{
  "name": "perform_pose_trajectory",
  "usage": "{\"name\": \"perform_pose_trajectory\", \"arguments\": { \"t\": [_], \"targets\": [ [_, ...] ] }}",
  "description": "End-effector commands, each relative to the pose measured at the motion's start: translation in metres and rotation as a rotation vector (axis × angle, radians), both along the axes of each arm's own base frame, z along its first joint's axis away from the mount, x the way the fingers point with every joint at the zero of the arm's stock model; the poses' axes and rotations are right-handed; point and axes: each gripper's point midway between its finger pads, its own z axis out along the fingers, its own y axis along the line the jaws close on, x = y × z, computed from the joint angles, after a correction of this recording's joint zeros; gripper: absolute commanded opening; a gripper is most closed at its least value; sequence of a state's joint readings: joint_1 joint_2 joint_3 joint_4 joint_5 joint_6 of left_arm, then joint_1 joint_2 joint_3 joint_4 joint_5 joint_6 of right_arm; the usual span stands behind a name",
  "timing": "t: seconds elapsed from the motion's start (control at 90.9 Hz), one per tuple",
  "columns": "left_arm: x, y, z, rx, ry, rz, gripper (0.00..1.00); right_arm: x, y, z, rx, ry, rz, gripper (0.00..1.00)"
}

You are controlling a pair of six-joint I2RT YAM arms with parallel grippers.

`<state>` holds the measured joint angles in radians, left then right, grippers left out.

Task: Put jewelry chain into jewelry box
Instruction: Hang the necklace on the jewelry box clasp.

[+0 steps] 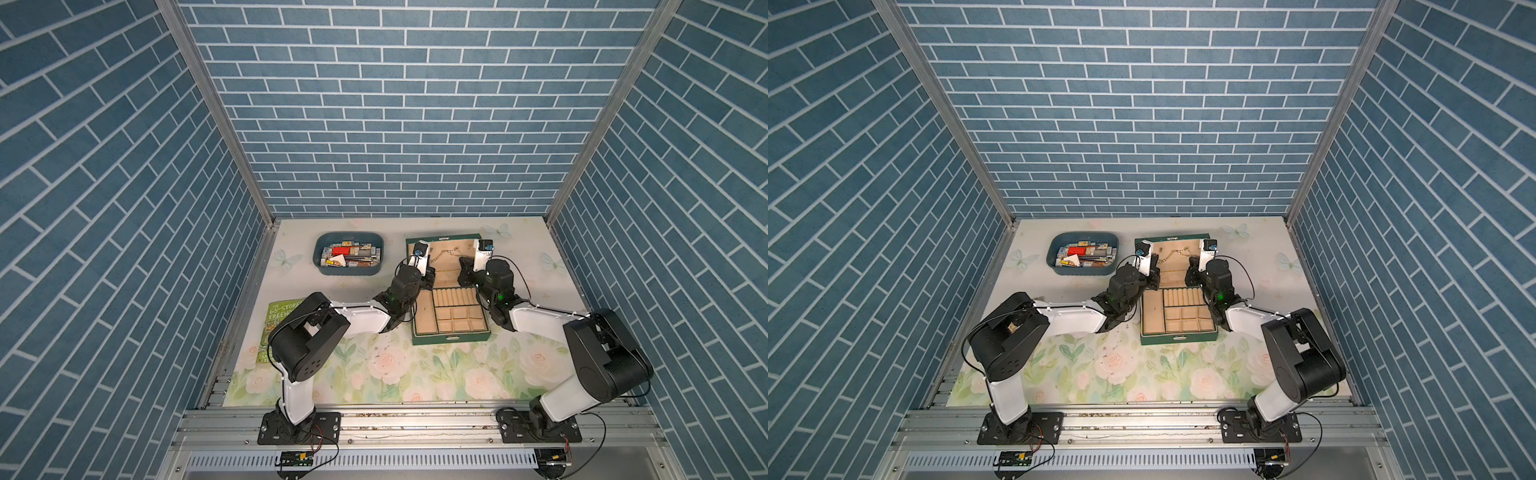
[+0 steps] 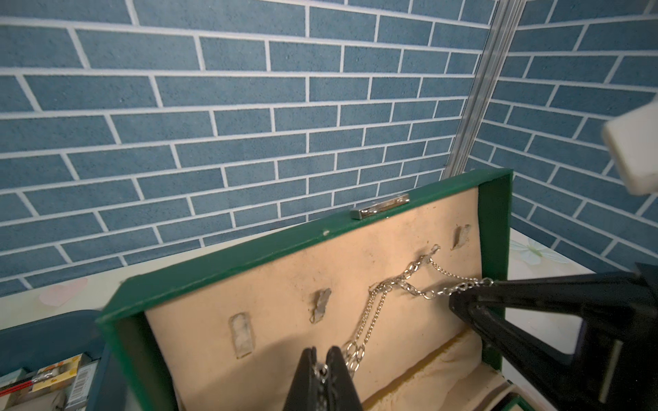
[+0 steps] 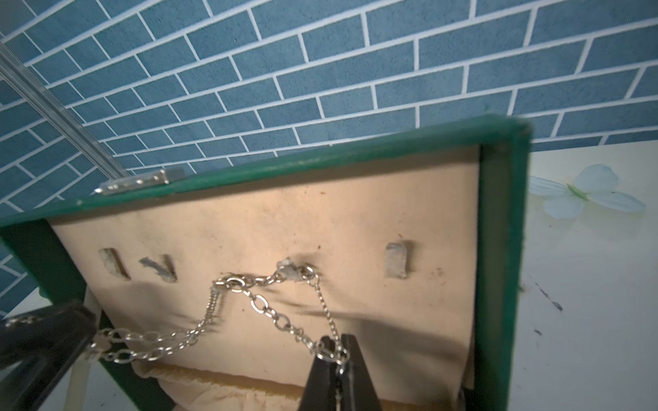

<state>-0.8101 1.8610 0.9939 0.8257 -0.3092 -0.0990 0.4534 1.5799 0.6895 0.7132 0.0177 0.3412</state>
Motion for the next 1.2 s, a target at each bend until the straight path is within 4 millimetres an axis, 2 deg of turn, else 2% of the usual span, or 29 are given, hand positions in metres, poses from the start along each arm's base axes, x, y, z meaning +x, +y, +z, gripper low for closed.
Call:
{"name": "perform_pose_trajectory", "arguments": {
  "t": [0.0,0.231,0.308,0.374,0.649,0.803,0.968,1.067,1.188],
  "targets": [
    [0.0,0.003,-0.004,-0.001,0.005,0.025,0.0,0.005,0.012,0.008,0.046,-0.009,0.021,0.0],
    [0.001,0.006,-0.004,0.009,0.004,0.039,0.0,0.002,0.014,-0.001,0.041,0.015,0.026,0.0],
    [0.001,0.005,-0.003,0.007,0.002,0.038,0.0,0.002,0.012,-0.002,0.039,0.021,0.022,0.14],
    [0.002,0.005,-0.001,0.004,0.0,0.038,0.0,0.002,0.011,-0.001,0.036,0.02,0.016,0.22],
    [0.002,0.004,0.001,0.003,-0.003,0.036,0.0,-0.002,0.009,0.004,0.037,0.005,0.016,0.27],
    [0.001,0.005,0.002,0.002,-0.004,0.036,0.0,-0.007,0.0,0.016,0.044,-0.033,-0.007,0.34],
    [0.001,0.005,0.005,0.004,-0.009,0.037,0.0,-0.01,-0.025,0.049,0.127,-0.101,-0.087,0.46],
    [0.001,0.005,0.007,0.004,-0.013,0.036,0.0,-0.003,-0.03,0.058,0.174,-0.075,-0.092,0.46],
    [0.001,0.005,0.008,0.002,-0.017,0.036,0.0,0.008,-0.023,0.053,0.208,-0.014,-0.055,0.43]
  ]
}}
